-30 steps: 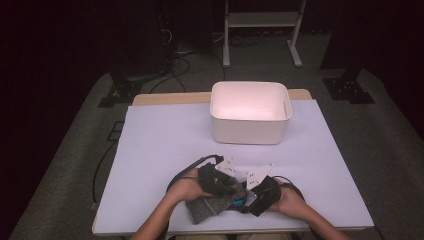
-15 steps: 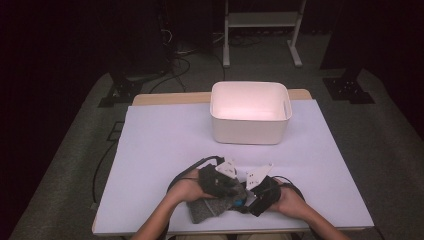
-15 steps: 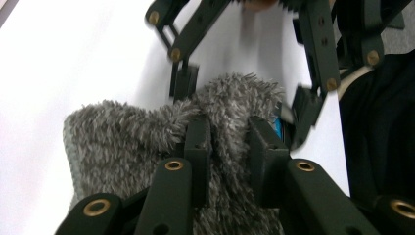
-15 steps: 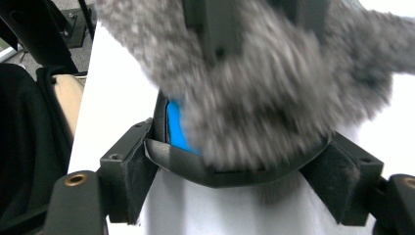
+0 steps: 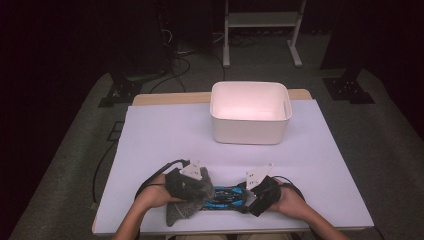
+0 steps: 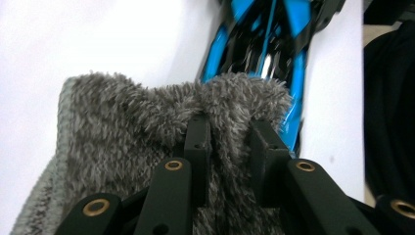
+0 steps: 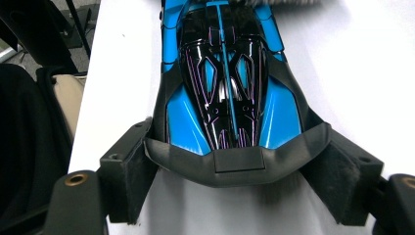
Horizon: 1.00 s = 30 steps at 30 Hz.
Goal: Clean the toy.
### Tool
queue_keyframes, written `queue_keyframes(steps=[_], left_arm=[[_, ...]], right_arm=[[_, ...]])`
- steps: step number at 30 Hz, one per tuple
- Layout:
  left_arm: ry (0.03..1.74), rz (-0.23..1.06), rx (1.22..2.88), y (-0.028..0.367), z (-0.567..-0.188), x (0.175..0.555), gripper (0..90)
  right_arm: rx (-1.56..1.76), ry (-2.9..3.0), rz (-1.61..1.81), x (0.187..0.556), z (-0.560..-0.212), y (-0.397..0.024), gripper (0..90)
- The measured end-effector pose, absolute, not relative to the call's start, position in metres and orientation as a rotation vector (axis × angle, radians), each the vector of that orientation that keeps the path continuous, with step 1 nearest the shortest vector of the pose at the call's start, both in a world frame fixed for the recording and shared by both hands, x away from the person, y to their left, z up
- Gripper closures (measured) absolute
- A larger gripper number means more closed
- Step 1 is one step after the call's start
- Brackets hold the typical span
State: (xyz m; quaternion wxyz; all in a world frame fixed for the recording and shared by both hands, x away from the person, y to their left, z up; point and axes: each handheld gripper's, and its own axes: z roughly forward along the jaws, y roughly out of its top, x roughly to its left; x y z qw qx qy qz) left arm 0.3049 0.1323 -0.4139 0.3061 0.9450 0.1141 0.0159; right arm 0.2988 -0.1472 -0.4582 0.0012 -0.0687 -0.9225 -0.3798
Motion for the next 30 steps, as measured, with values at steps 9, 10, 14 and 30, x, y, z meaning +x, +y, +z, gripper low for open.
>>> queue_keyframes(steps=[9,10,14,30], left_arm=[[0.295,0.018,2.487,0.128,-0.412,0.308,75.0],[0.281,0.017,2.493,0.123,-0.411,0.309,75.2],[0.234,0.008,2.493,0.100,-0.405,0.314,75.8],[0.029,-0.052,2.512,0.024,-0.399,0.314,76.6]], right_arm=[[-0.213,-2.896,-1.191,0.299,-0.458,-0.147,23.6],[-0.212,-2.896,-1.192,0.299,-0.458,-0.147,23.6],[-0.211,-2.897,-1.193,0.299,-0.458,-0.147,23.6],[-0.211,-2.891,-1.196,0.298,-0.459,-0.146,23.6]])
